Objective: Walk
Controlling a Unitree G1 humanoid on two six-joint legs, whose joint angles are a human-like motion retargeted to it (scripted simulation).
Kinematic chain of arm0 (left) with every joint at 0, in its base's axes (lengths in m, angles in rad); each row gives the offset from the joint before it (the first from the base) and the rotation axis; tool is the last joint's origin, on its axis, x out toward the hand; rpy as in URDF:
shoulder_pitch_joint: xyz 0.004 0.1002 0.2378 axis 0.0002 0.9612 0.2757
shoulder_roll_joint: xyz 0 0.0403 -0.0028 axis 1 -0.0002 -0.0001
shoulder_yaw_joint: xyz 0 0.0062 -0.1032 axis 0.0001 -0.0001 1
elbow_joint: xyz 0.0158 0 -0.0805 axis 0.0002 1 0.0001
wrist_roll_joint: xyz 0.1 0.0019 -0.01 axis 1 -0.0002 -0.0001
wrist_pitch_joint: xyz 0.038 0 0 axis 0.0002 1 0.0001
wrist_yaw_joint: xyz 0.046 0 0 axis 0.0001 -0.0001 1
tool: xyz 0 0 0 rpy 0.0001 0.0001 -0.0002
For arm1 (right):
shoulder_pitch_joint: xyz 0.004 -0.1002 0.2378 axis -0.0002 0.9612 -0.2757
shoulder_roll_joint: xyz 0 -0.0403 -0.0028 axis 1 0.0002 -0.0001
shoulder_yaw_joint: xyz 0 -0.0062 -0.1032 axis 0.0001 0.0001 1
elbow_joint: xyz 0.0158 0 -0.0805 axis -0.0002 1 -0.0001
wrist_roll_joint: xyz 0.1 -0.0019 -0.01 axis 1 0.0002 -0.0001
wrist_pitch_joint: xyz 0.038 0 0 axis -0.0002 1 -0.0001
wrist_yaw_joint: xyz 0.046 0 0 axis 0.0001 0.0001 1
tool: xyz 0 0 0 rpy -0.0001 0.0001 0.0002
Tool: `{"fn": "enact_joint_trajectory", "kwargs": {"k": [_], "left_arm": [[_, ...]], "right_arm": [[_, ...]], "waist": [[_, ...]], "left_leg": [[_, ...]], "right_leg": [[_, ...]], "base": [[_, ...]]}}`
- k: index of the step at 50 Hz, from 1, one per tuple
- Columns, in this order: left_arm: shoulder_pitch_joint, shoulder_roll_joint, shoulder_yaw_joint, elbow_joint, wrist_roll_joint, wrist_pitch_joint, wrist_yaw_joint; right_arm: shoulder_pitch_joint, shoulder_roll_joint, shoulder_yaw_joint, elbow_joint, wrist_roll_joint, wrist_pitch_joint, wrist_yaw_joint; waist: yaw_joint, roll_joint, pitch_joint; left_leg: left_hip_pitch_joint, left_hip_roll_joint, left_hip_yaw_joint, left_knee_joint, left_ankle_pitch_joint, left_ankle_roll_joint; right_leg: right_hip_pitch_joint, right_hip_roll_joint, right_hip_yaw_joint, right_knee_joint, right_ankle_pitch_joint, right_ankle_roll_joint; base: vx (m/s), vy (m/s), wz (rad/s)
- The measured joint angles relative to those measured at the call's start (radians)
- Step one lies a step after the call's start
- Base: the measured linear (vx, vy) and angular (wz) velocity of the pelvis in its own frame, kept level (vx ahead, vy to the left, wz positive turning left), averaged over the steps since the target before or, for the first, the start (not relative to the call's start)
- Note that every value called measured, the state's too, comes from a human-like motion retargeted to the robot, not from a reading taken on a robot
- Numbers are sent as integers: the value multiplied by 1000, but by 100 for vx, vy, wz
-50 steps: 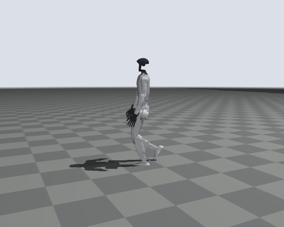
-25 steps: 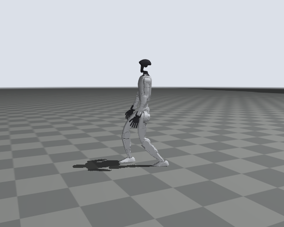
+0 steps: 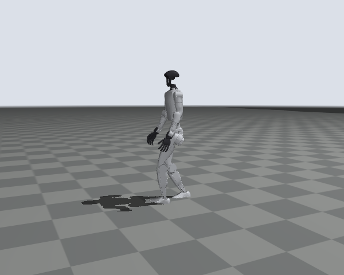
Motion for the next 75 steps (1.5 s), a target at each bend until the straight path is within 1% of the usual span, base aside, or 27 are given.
{"fn": "enact_joint_trajectory", "kwargs": {"k": [3,5,7,8,10,12,15,18,20,22,23,25,27,30,35,38,40,43,45,48,52,56,60,65,68,72,75], "left_arm": [[5,-2,9,-4,-21,-3,16],[25,-12,13,-6,-34,-7,27],[44,-16,18,-7,-50,-9,37],[53,-16,19,-5,-59,-9,39],[46,3,24,8,-80,-2,34],[54,14,21,17,-82,3,31],[52,42,12,34,-73,12,23],[46,61,-14,54,-44,21,20],[13,69,-33,81,-14,28,13],[13,70,-64,91,20,32,16],[-5,73,-77,102,40,35,14],[-27,76,-108,114,79,38,14],[-47,77,-137,119,115,37,18],[-77,76,-177,117,172,31,31],[-123,75,-225,85,247,8,47],[-121,75,-238,56,264,-5,48],[-117,74,-240,38,268,-10,45],[-88,69,-233,25,258,-13,42],[-93,60,-216,18,232,-6,21],[-69,46,-198,25,200,-5,12],[-60,33,-174,47,159,0,-5],[-58,26,-161,70,126,4,-17],[-55,25,-154,89,104,9,-30],[-48,31,-140,116,84,15,-55],[-43,35,-127,134,74,16,-71],[-41,37,-100,159,63,18,-85],[-43,35,-77,175,59,16,-95]], "right_arm": [[-2,23,0,20,9,2,-3],[15,42,1,32,16,3,-8],[29,60,4,48,29,4,-8],[34,67,6,56,37,6,-4],[14,82,6,85,64,10,26],[14,89,10,91,77,10,47],[-2,92,17,91,91,9,78],[-12,88,26,80,91,1,93],[-31,75,26,74,90,-4,105],[-18,70,38,66,87,-9,105],[-26,63,38,64,90,-9,108],[-27,56,39,63,98,-8,110],[-28,52,32,69,113,-4,109],[-30,50,9,88,142,3,102],[-35,47,-57,122,193,11,84],[-20,47,-84,129,216,11,72],[-14,43,-104,128,232,10,65],[9,48,-120,118,247,1,52],[-2,24,-135,103,270,-3,44],[7,18,-149,78,296,-20,24],[-2,3,-172,50,330,-40,-12],[-16,-18,-189,28,348,-55,-46],[-26,-41,-198,9,346,-59,-71],[-31,-67,-202,-10,334,-51,-74],[-29,-80,-204,-17,332,-43,-68],[-21,-92,-209,-18,330,-34,-55],[-13,-96,-210,-5,329,-27,-41]], "waist": [[0,-28,-10],[-6,-50,-25],[-11,-82,-41],[-14,-100,-47],[-16,-149,-24],[-25,-176,-18],[-29,-190,-2],[-40,-193,8],[-62,-214,16],[-82,-222,14],[-93,-223,18],[-111,-221,22],[-128,-212,22],[-146,-189,13],[-153,-130,-15],[-149,-104,-28],[-143,-80,-36],[-125,-35,-49],[-141,-24,-50],[-132,2,-66],[-117,28,-89],[-91,47,-107],[-64,62,-117],[-40,76,-112],[-33,83,-104],[-35,93,-95],[-44,102,-93]], "left_leg": [[13,-40,-8,-100,61,6],[-1,-73,-10,-67,76,21],[-10,-109,-11,-9,73,41],[-8,-130,-13,15,63,53],[51,-168,-20,13,42,80],[82,-178,-40,51,-7,92],[139,-156,-74,93,-85,91],[191,-140,-99,114,-146,85],[260,-158,-118,32,-130,82],[300,-165,-131,44,-151,76],[346,-161,-146,-4,-135,70],[418,-139,-154,-44,-126,56],[477,-105,-152,-70,-122,46],[552,-37,-150,-109,-117,29],[635,92,-171,-127,-123,-8],[659,130,-185,-38,-165,-22],[672,154,-195,25,-186,-32],[673,192,-193,172,-194,-59],[669,177,-202,231,-145,-74],[627,177,-182,385,-82,-104],[540,183,-149,550,18,-148],[431,205,-90,668,41,-146],[322,240,-25,721,-1,-112],[208,275,39,655,-67,-58],[155,269,63,552,-83,-35],[100,224,79,372,-51,-23],[70,171,77,232,17,-30]], "right_leg": [[32,-7,37,41,-33,15],[32,-8,63,113,-50,33],[28,-8,92,199,-45,69],[26,-6,110,247,-24,98],[39,-9,144,346,70,174],[16,26,125,468,179,196],[-50,79,60,627,328,196],[-149,61,29,729,344,196],[-230,-7,38,756,306,196],[-294,-58,51,737,263,196],[-324,-82,53,703,258,195],[-373,-107,46,617,261,181],[-408,-107,47,502,303,185],[-441,-58,56,299,432,196],[-434,72,58,-10,735,196],[-421,114,33,-28,808,196],[-403,135,11,-23,829,196],[-370,174,0,14,770,196],[-349,143,7,41,688,196],[-328,134,15,73,576,196],[-297,122,-7,61,469,145],[-246,108,-18,0,421,121],[-189,92,-20,-73,399,118],[-110,72,-8,-158,388,128],[-69,56,7,-189,381,137],[-39,30,34,-203,363,143],[-34,11,60,-193,339,141]], "base": [[60,1,30],[59,1,42],[59,0,40],[59,-1,38],[58,-7,35],[58,-24,36],[57,-26,17],[53,-9,20],[50,1,51],[47,2,56],[46,-2,57],[44,-7,52],[41,-10,47],[41,-17,37],[45,-26,22],[49,-19,6],[52,-11,-4],[53,-2,-10],[53,3,27],[49,2,1],[45,-6,-5],[37,-5,-11],[30,-2,-14],[26,0,-23],[25,0,-31],[25,-2,-37],[23,-4,-46]]}}
